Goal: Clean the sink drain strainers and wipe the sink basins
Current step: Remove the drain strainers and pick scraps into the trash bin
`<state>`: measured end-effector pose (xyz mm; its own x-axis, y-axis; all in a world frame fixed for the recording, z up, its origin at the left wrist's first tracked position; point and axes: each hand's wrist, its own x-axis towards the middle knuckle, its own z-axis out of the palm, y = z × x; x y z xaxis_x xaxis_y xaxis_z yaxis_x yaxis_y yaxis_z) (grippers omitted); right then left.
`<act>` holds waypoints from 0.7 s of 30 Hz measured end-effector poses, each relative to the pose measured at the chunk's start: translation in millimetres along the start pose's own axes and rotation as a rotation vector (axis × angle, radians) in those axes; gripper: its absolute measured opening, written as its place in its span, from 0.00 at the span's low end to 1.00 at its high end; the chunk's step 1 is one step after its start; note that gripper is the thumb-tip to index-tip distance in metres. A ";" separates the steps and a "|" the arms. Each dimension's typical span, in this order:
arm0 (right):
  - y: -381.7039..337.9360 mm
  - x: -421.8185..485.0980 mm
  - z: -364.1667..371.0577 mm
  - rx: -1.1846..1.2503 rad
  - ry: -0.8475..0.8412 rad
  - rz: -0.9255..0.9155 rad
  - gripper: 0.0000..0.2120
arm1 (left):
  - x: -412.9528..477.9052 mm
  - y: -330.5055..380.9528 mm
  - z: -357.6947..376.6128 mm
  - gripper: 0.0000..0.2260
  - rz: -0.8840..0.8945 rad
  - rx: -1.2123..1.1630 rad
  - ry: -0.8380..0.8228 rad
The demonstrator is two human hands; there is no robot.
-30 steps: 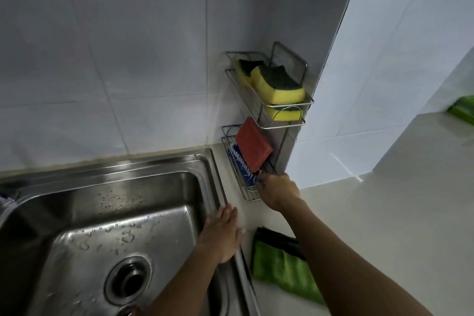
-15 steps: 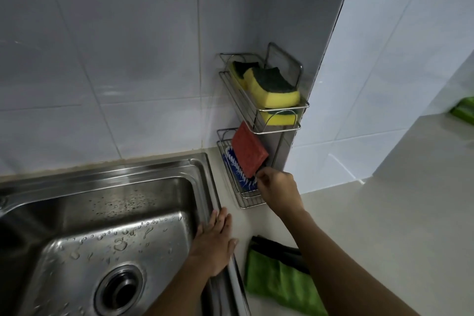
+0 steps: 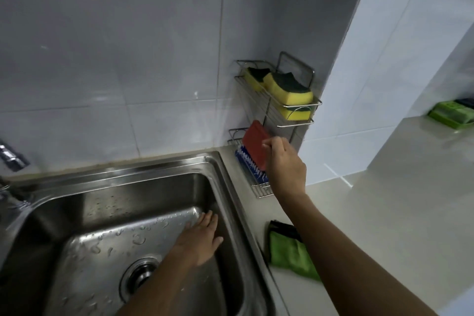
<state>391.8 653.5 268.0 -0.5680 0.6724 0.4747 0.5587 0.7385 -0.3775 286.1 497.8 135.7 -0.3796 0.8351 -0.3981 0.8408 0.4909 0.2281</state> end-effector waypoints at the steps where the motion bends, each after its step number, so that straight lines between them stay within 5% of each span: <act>1: -15.6 -4.2 -0.2 -0.027 0.004 -0.015 0.12 | -9.8 -15.1 0.9 0.29 -0.012 -0.006 0.006; 6: -101.8 -32.7 9.2 0.090 -0.014 0.021 0.12 | -70.3 -99.9 7.4 0.27 -0.107 -0.020 0.009; 12: -155.6 -96.5 69.2 0.181 -0.345 0.101 0.10 | -133.5 -201.3 44.9 0.21 -0.228 -0.093 -0.066; 21: -179.9 -184.1 153.6 0.284 -0.825 0.165 0.05 | -161.5 -248.1 108.2 0.37 -0.098 -0.198 -0.240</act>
<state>303.0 404.7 126.4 -0.8096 0.5125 -0.2861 0.5629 0.5398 -0.6259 180.6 214.3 47.3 -0.3333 0.7104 -0.6199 0.7041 0.6248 0.3373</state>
